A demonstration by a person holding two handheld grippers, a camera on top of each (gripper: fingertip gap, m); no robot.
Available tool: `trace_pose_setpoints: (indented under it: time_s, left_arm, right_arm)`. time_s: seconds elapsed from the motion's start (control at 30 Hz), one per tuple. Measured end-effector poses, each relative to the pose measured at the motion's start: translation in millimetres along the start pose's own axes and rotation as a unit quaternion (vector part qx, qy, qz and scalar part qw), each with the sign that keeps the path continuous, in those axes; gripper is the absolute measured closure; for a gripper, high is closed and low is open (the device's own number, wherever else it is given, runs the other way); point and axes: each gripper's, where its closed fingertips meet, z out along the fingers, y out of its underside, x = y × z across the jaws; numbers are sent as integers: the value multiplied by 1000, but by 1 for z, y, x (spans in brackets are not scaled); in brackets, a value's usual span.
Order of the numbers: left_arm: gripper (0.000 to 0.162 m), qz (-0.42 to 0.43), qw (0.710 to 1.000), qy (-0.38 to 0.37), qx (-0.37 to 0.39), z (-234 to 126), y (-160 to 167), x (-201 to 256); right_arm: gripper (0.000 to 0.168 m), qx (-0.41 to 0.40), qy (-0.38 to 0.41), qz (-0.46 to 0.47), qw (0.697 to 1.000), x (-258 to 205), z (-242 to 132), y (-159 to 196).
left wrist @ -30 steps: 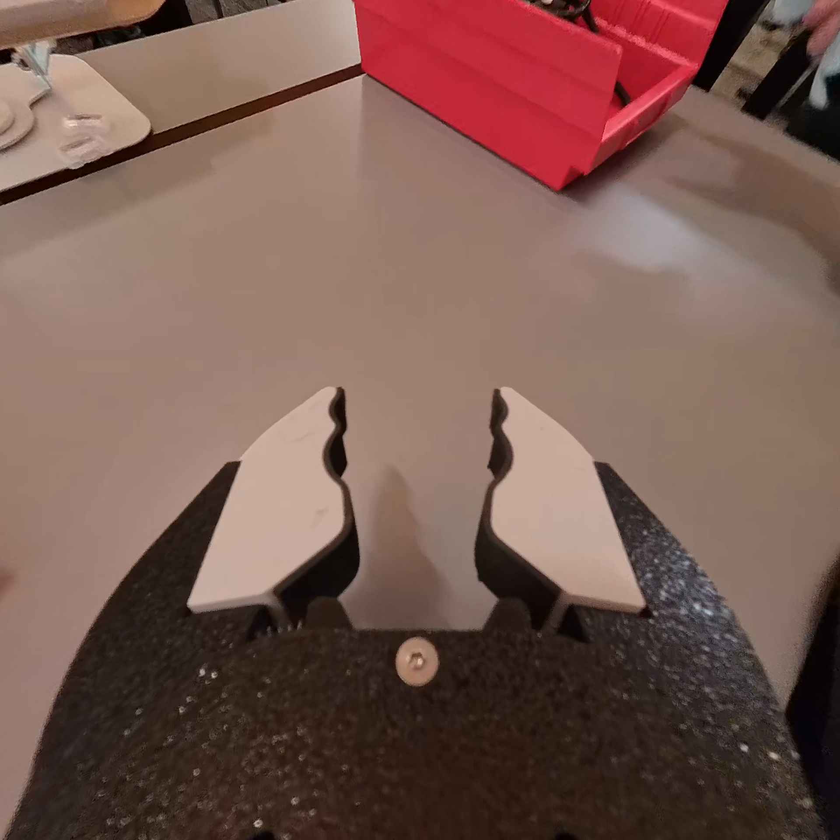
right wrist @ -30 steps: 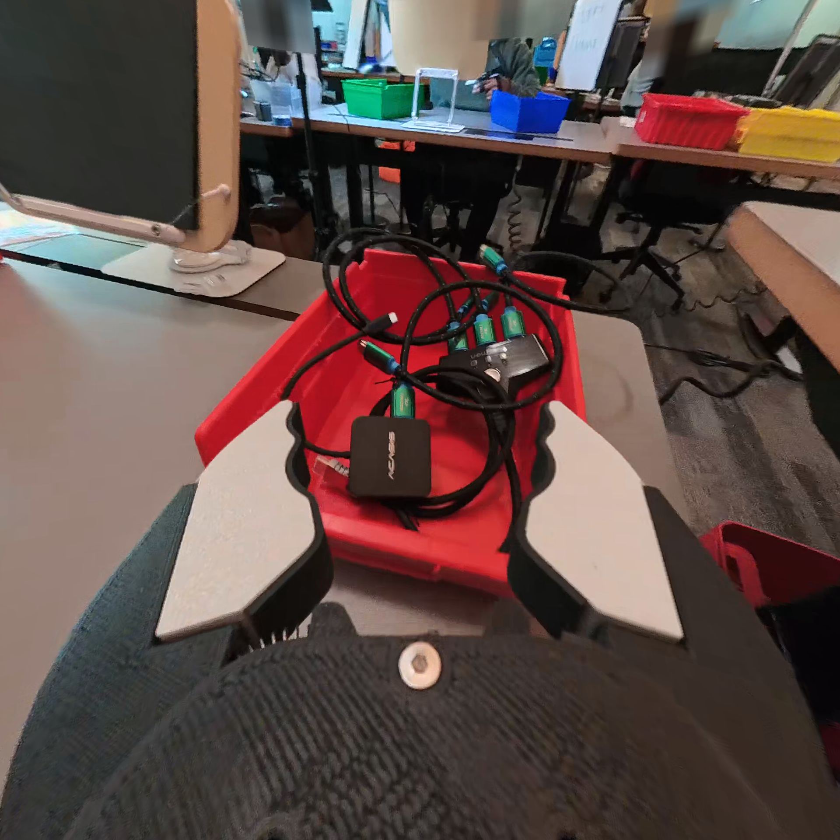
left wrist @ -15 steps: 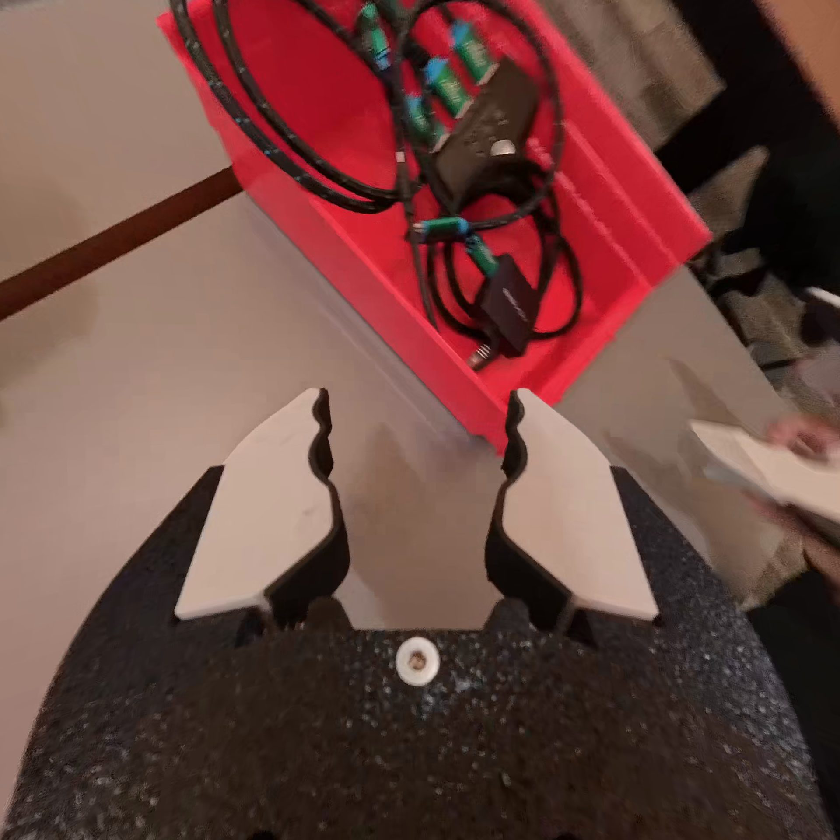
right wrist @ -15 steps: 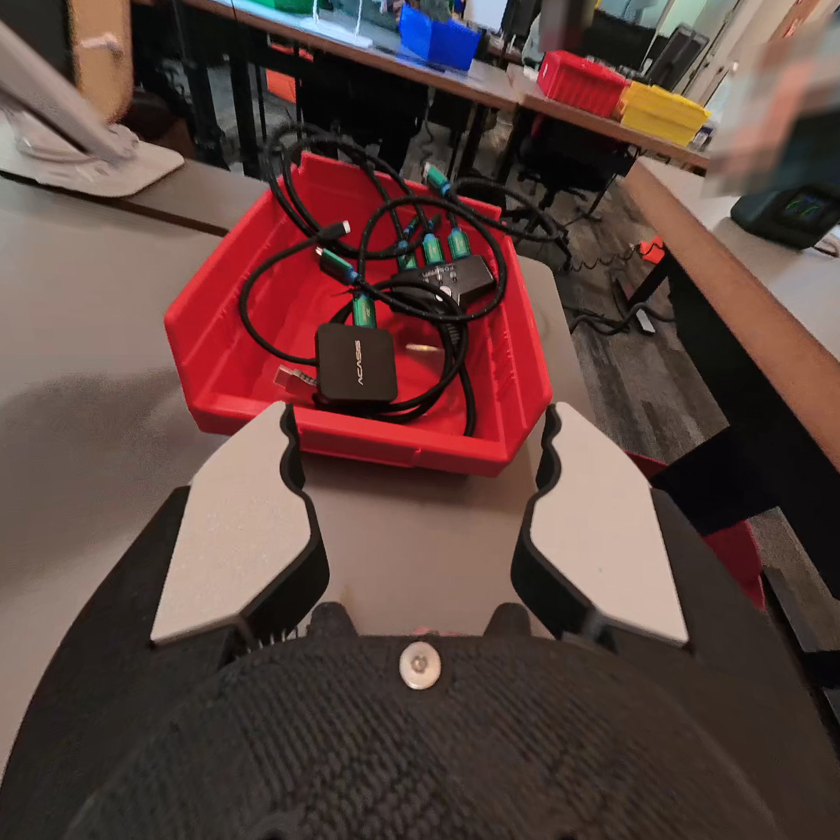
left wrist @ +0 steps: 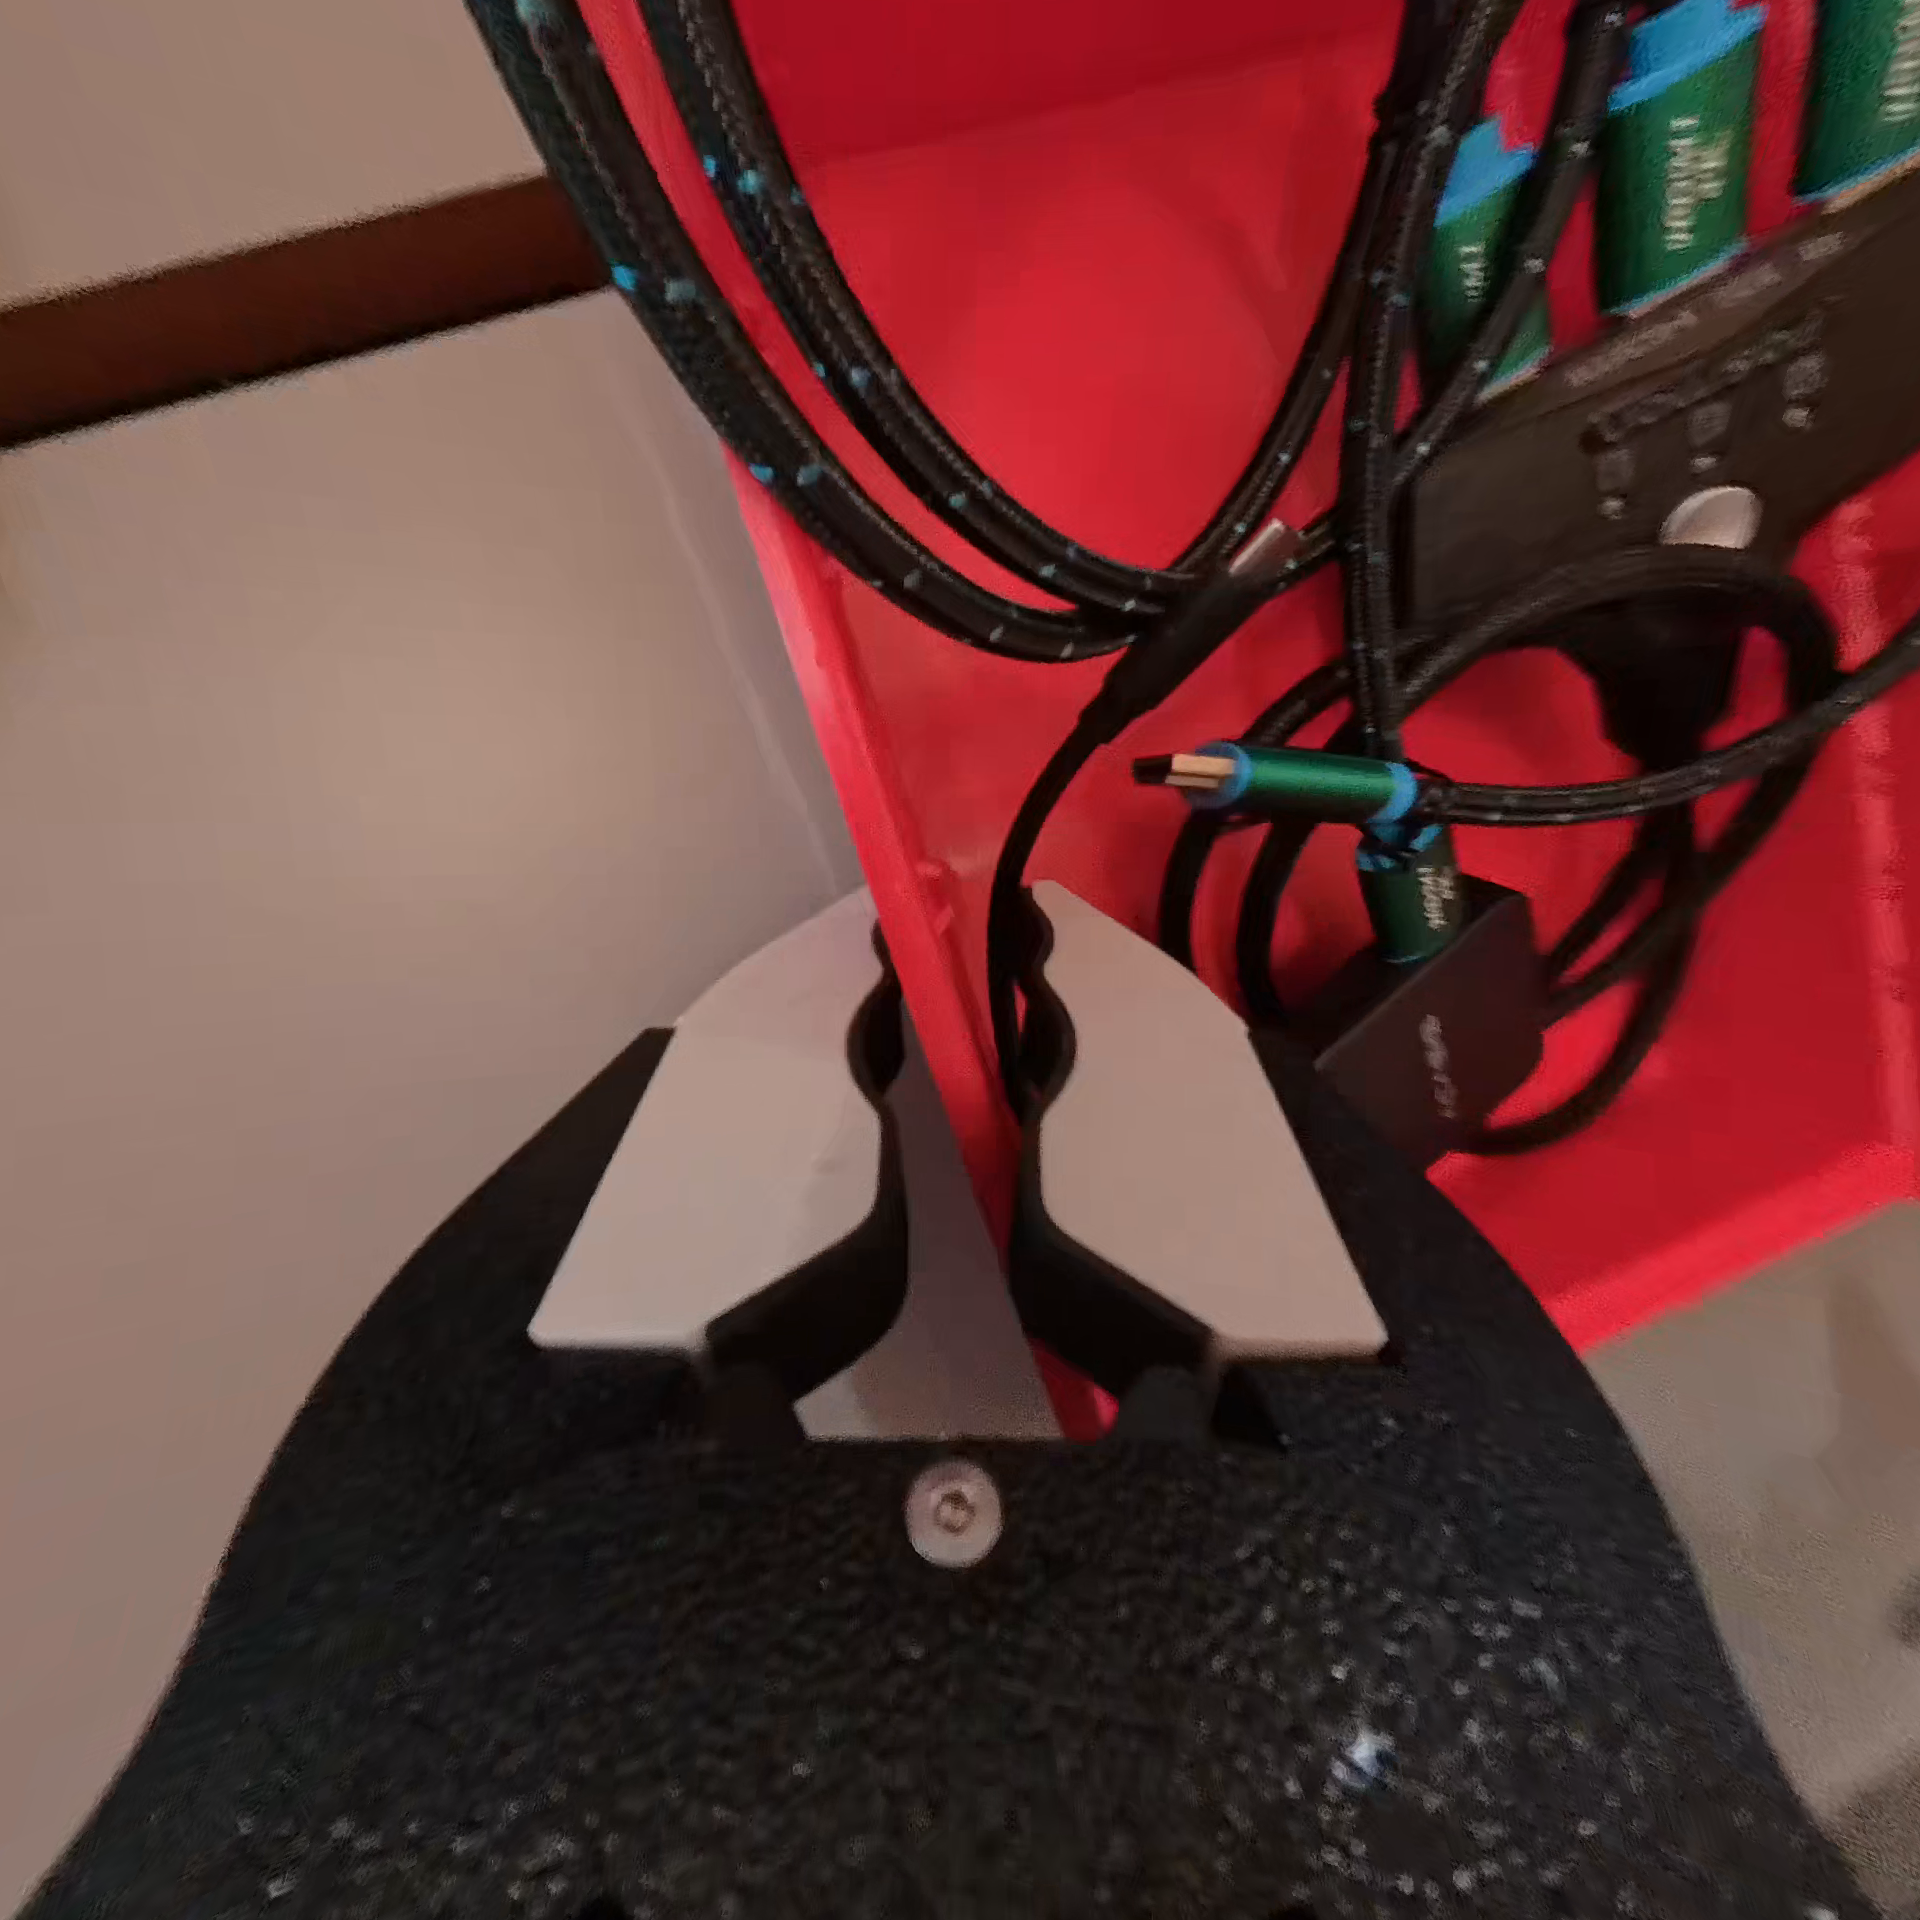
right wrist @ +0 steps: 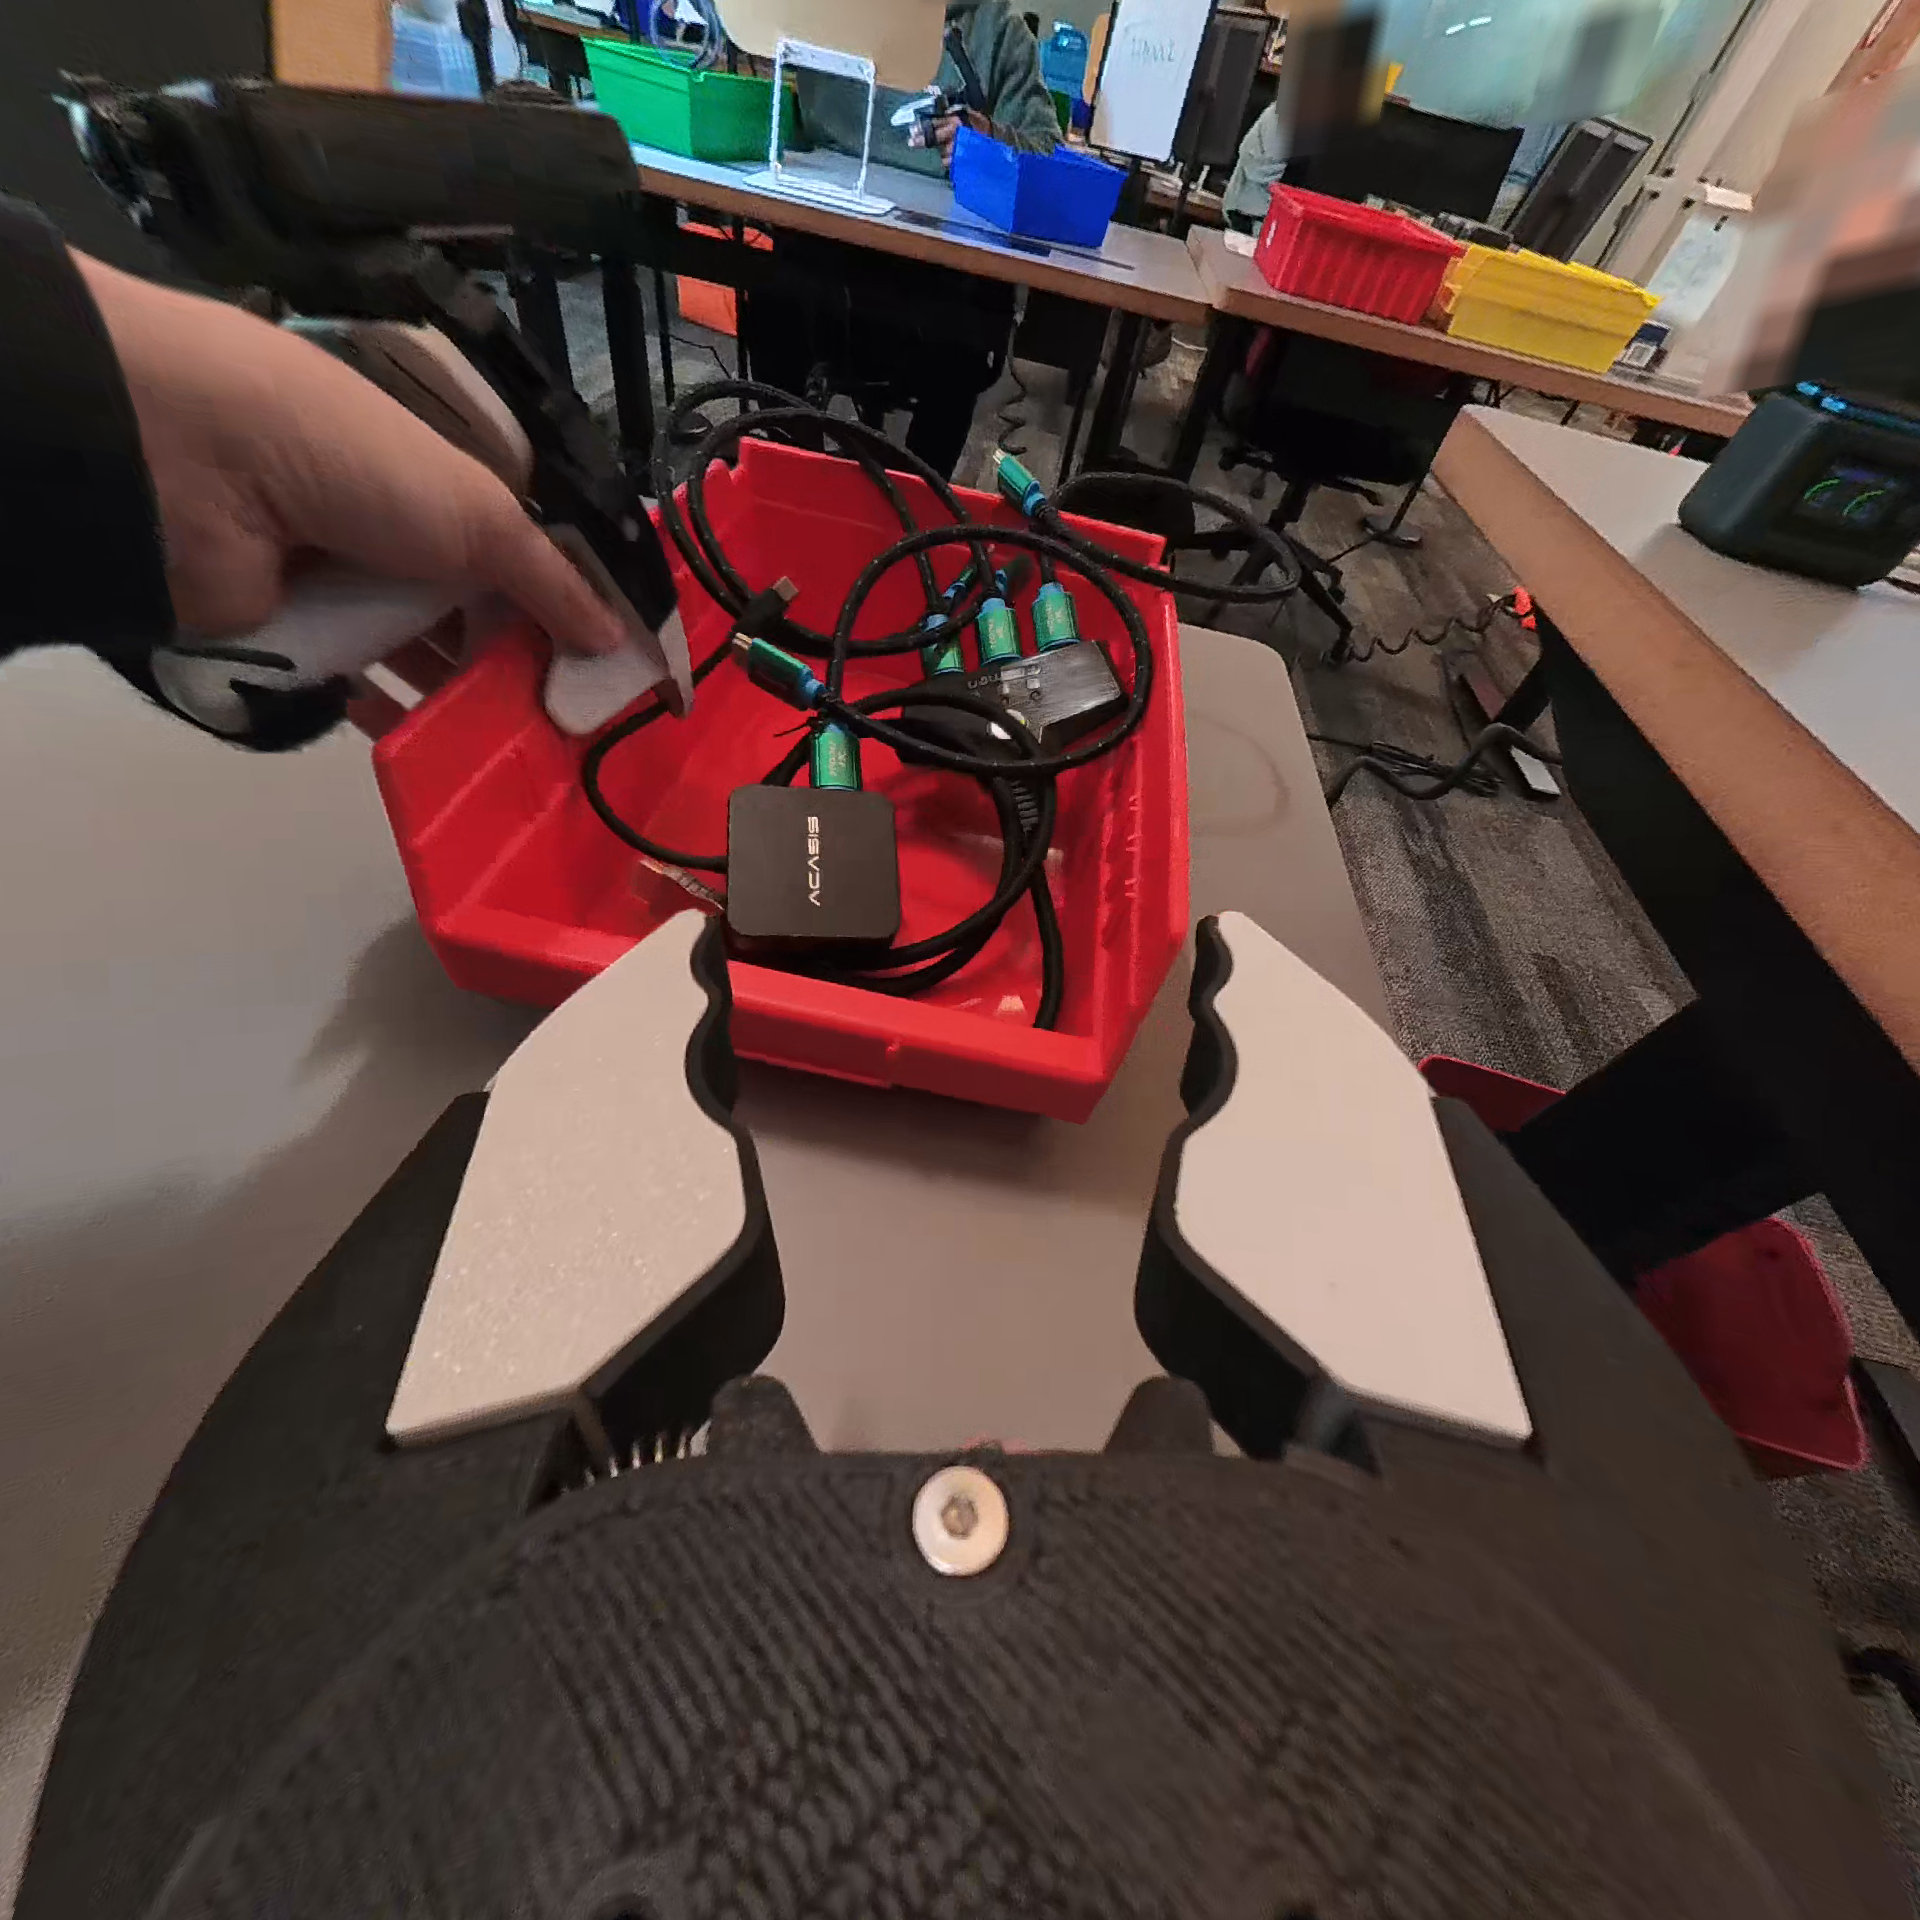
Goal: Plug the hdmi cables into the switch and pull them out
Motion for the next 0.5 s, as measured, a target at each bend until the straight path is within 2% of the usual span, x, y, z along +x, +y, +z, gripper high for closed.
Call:
trace_pose_setpoints:
  time_s: [0.1,0.23,0.33,0.5]
  left_arm:
    - [150,41,998,-35,11,-1,-2,-8]
    - [151,82,996,17,4,-18,20,-24]
    - [151,137,989,47,-2,-44,63,-57]
    - [152,173,983,61,-6,-109,165,-143]
  right_arm:
    - [83,11,5,6,1000,6,-7,-5]
    - [92,17,-15,17,1000,8,-19,-11]
    - [94,14,-27,20,999,4,-23,-9]
    - [95,9,-63,-9,998,-26,-22,-12]
